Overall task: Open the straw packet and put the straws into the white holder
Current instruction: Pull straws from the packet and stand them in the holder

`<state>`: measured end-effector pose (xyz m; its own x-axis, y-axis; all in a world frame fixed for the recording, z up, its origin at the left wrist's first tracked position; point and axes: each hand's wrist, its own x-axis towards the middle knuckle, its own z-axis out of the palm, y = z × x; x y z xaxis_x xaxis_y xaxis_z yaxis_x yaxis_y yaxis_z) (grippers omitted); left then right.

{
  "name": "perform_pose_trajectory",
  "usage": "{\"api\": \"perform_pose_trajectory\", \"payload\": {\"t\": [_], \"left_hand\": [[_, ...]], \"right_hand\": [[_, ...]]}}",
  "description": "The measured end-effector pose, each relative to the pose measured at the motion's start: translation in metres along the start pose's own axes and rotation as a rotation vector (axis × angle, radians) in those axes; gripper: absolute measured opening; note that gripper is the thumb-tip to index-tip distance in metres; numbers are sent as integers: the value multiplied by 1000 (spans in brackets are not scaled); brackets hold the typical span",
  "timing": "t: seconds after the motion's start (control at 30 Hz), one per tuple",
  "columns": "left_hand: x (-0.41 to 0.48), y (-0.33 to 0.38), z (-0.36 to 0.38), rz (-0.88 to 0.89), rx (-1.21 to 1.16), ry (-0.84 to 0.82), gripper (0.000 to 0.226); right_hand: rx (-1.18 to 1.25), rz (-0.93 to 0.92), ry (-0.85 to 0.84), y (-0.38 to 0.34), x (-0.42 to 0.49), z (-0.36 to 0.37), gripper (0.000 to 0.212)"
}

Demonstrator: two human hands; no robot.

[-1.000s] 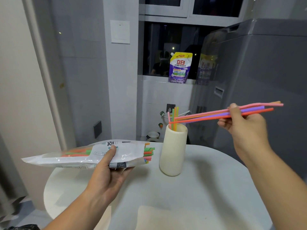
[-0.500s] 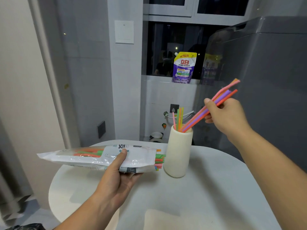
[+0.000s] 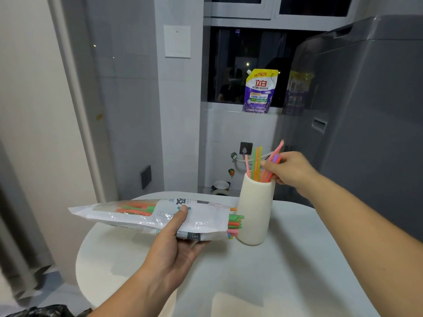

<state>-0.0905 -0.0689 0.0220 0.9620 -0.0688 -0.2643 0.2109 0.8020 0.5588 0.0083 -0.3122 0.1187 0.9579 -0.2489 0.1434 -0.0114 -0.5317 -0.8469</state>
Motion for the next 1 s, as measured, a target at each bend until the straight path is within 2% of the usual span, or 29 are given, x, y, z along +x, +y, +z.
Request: {"api": "perform_pose_trajectory", "payload": {"t": [0.07,0.2,0.33,0.37,0.43,0.53,0.6,0.77,0.9,1.0], "left_hand": [[0,0,0,-5,2,-1,46],[-1,0,1,1,11,3,54],[-2,2,0,2,3,-2,52],[-2,2,0,3,2,-7,52],[-3,2,0,10,5,-13,53],[-5,2,0,25,31,-31,55],[-6,1,1,25,52,-38,56],[-8,-5,2,45,113,-55,59],[-9,-6,0,61,127,-56,57],[-8,-5,-1,57,122,-51,56]], "right_hand": [[15,-10,49,5,1,1,22],[-22,-33,254,6,-7,-2,47],[-22,-210,485,-2,-49,-3,13],[13,-236,470,-3,-61,0,9],[87,-194,307,1,-86,13,20],[222,68,-56,12,-113,36,34],[346,202,-183,22,-121,49,33],[520,136,-193,31,-127,60,16],[479,82,-141,35,-130,59,11],[361,3,-108,37,-131,58,13]]}}
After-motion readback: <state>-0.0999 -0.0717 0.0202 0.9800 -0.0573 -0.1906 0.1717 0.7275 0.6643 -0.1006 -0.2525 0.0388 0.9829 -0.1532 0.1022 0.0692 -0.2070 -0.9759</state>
